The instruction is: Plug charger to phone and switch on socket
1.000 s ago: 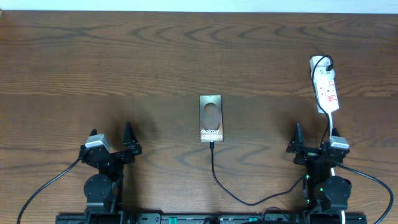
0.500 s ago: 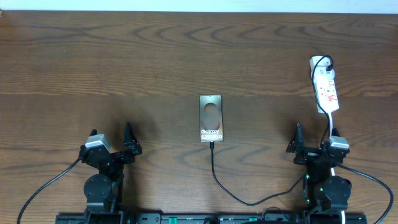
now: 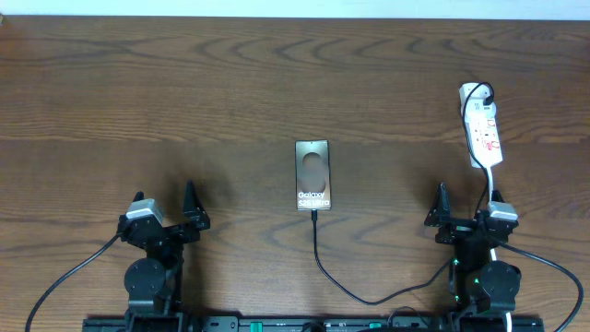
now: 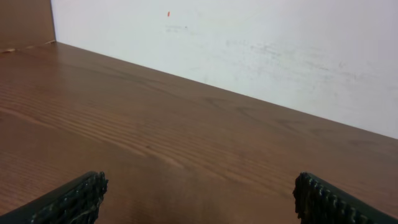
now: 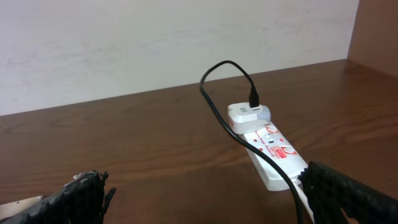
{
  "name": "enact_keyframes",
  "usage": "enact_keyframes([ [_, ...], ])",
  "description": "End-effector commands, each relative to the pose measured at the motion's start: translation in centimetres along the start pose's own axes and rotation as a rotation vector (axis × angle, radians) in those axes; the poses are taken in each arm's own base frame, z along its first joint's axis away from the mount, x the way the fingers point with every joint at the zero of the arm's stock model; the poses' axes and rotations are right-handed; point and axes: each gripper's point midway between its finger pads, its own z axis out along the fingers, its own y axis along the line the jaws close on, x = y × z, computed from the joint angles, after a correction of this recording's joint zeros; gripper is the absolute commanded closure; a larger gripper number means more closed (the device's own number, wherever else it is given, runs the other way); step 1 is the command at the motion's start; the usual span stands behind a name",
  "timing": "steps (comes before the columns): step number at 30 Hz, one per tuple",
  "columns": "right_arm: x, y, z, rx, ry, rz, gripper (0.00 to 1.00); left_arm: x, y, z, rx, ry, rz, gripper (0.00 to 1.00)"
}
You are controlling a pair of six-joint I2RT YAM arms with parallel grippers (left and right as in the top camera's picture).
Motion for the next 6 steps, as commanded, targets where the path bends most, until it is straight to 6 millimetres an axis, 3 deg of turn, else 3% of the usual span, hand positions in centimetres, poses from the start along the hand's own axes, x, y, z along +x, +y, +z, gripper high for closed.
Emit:
enact_keyframes([
  [1,-0.09,0.01,-0.04,-0.003,-0.006,-0.013,0.01,1.65,0.61,0.09,-0.023,0.049,0.016,0.02],
  [6,-0.09,0.02,-0.04,-0.004,-0.006,-0.013,0.01,1.65,0.61,0.09,-0.023,0.049,0.016,0.02],
])
